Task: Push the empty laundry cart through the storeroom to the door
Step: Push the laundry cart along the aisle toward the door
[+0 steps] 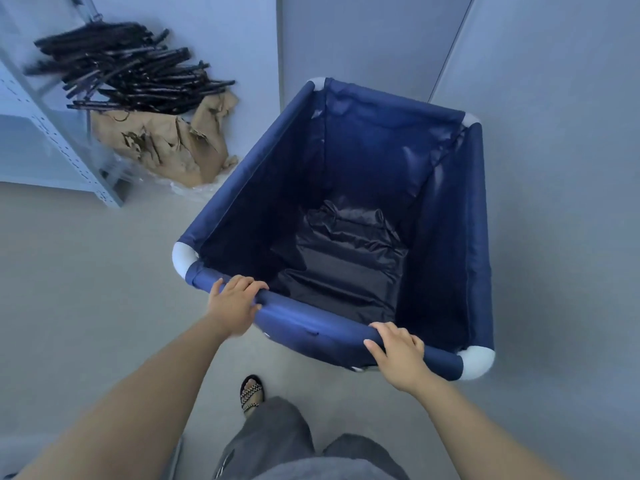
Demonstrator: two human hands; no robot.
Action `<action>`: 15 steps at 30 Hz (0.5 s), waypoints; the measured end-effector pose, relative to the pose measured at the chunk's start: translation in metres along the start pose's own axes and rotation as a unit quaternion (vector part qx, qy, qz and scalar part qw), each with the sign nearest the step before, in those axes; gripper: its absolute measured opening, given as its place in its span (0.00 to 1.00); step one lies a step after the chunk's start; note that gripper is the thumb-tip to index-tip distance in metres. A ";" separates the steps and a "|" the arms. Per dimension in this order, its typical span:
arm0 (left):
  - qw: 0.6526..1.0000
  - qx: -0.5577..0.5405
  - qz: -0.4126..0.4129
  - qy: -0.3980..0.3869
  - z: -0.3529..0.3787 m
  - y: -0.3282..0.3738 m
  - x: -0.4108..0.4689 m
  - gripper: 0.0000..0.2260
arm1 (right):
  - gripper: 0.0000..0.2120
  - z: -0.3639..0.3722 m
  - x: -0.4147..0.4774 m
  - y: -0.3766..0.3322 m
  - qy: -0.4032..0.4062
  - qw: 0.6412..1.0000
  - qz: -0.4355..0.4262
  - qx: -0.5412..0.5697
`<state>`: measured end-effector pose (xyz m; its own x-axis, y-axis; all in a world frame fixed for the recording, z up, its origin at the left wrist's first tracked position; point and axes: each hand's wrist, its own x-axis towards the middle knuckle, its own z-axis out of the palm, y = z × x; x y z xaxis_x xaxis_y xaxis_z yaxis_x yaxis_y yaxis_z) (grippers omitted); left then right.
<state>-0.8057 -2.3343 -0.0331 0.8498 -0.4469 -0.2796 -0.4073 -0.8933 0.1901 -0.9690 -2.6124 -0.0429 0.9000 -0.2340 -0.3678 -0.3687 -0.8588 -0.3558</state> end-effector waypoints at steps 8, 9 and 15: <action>0.998 0.034 0.056 -0.025 0.045 0.075 -0.082 0.25 | 0.15 -0.011 -0.064 0.088 0.018 0.999 -0.014 -0.029; 0.996 0.031 0.079 -0.026 0.049 0.079 -0.089 0.24 | 0.15 -0.015 -0.071 0.098 0.017 0.999 -0.004 -0.033; 0.986 0.050 0.136 -0.088 0.066 0.096 -0.115 0.21 | 0.19 -0.011 -0.111 0.120 0.016 0.996 0.058 -0.065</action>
<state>-0.9645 -2.3717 -0.0448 0.6366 -0.6642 -0.3919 -0.6504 -0.7355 0.1899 -1.1106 -2.6940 -0.0355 0.8609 -0.3475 -0.3716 -0.4392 -0.8763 -0.1981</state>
